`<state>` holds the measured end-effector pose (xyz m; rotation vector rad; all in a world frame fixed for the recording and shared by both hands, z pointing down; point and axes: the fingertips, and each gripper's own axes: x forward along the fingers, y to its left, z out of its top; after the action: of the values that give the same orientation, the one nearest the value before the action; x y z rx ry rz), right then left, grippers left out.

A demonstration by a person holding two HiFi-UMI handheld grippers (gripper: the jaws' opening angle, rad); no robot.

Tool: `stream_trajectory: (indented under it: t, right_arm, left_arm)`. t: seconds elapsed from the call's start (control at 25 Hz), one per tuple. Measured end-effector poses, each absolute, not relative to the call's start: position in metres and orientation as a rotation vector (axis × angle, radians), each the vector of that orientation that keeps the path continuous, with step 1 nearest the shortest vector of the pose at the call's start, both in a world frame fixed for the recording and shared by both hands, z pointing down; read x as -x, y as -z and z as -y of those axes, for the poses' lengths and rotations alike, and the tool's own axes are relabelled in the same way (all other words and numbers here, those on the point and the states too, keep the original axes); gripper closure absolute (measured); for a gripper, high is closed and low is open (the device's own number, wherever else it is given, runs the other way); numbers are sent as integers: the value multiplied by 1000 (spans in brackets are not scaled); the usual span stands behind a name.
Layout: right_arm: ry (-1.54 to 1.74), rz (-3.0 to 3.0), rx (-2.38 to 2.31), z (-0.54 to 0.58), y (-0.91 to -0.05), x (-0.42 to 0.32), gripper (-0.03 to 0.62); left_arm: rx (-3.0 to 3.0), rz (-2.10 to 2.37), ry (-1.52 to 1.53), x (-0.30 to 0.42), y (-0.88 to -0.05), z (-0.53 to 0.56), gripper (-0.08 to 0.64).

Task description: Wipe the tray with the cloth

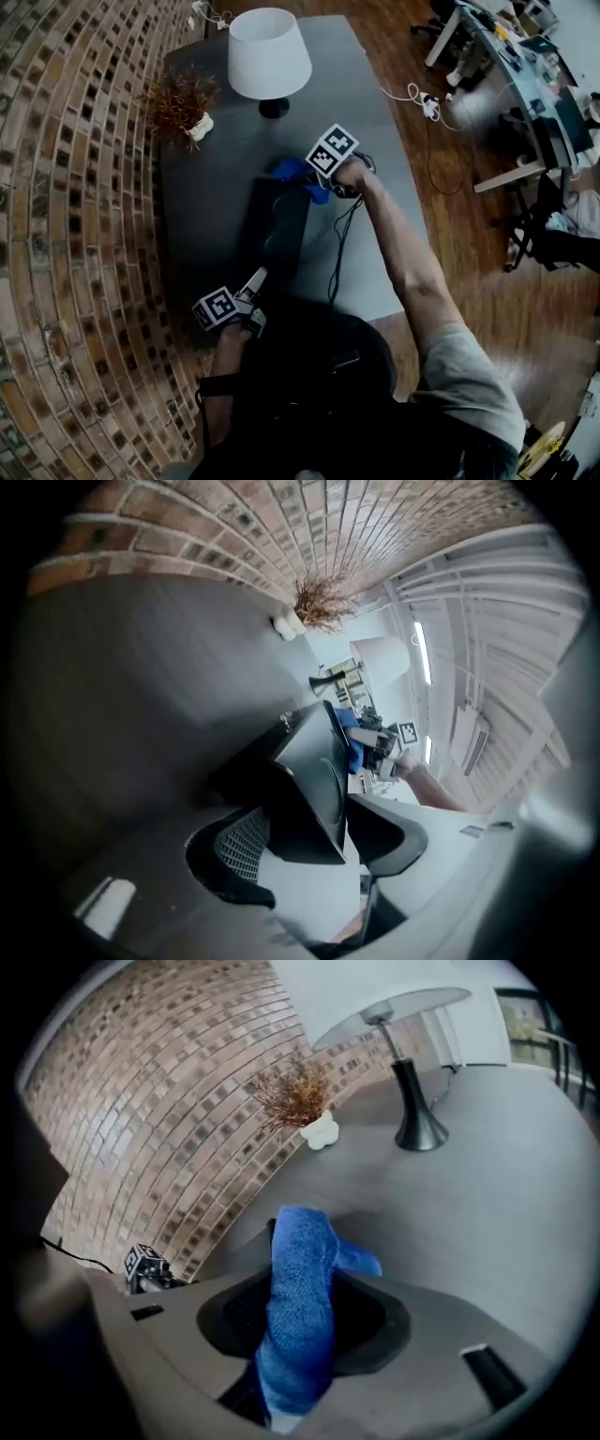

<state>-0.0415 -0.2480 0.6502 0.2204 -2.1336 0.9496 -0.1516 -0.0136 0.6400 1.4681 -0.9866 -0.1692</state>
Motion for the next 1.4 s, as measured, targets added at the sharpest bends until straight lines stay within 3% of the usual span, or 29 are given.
stream_trajectory:
  t: [0.24, 0.44, 0.52, 0.6, 0.84, 1.24, 1.4]
  right_arm:
    - [-1230, 2243, -295, 177, -646, -5, 436]
    - [-1374, 2343, -479, 87, -652, -20, 434]
    - [-1429, 2371, -632, 83, -654, -32, 430]
    - [-1486, 2424, -825, 107, -645, -49, 428]
    - [-1459, 2498, -962, 185, -621, -41, 426]
    - [-1480, 2319, -620, 7, -661, -27, 423]
    - [-1539, 2355, -1007, 83, -654, -72, 423]
  left_arm:
    - [-1557, 1201, 140, 226, -641, 96, 290]
    - [-1772, 1176, -76, 217, -636, 160, 291]
    - [-1825, 1136, -120, 214, -627, 160, 291]
    - [-1876, 1135, -103, 218, -606, 148, 351]
    - [-2068, 1002, -127, 154, -569, 86, 359]
    - [-2003, 982, -164, 137, -613, 69, 356]
    - [-2008, 990, -153, 136, -613, 76, 377]
